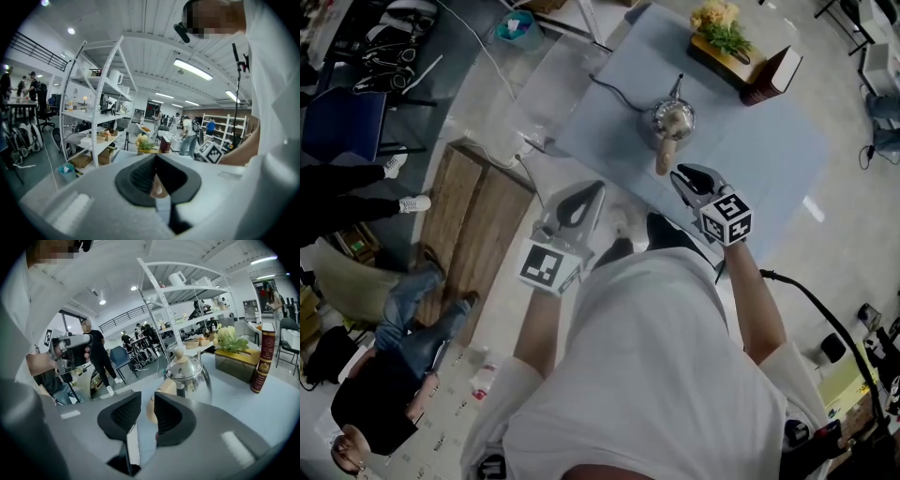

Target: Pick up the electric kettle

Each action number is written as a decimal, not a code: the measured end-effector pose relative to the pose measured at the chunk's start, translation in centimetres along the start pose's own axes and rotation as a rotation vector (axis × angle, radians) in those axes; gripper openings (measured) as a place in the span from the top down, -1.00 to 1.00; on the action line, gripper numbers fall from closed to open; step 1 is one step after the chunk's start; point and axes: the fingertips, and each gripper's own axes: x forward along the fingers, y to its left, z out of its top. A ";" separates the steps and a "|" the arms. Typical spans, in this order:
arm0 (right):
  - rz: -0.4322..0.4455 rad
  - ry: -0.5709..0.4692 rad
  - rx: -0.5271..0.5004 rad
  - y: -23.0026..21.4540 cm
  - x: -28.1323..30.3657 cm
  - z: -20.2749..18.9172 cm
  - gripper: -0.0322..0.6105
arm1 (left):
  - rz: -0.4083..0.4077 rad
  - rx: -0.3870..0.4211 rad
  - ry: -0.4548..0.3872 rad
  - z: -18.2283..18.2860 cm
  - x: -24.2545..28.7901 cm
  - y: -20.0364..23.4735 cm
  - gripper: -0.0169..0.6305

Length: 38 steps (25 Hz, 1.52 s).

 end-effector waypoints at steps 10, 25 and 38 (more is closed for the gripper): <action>0.026 0.073 0.016 -1.1 2.2 -2.1 0.44 | 0.023 -0.017 0.027 -0.8 0.4 0.6 0.94; 0.061 0.123 0.013 -1.9 5.0 -3.5 0.29 | 0.053 -0.036 0.050 -1.5 0.4 1.3 0.94; 0.145 0.159 -0.046 -1.0 7.8 -4.8 0.27 | 0.091 -0.060 0.072 -2.5 -0.4 1.9 0.94</action>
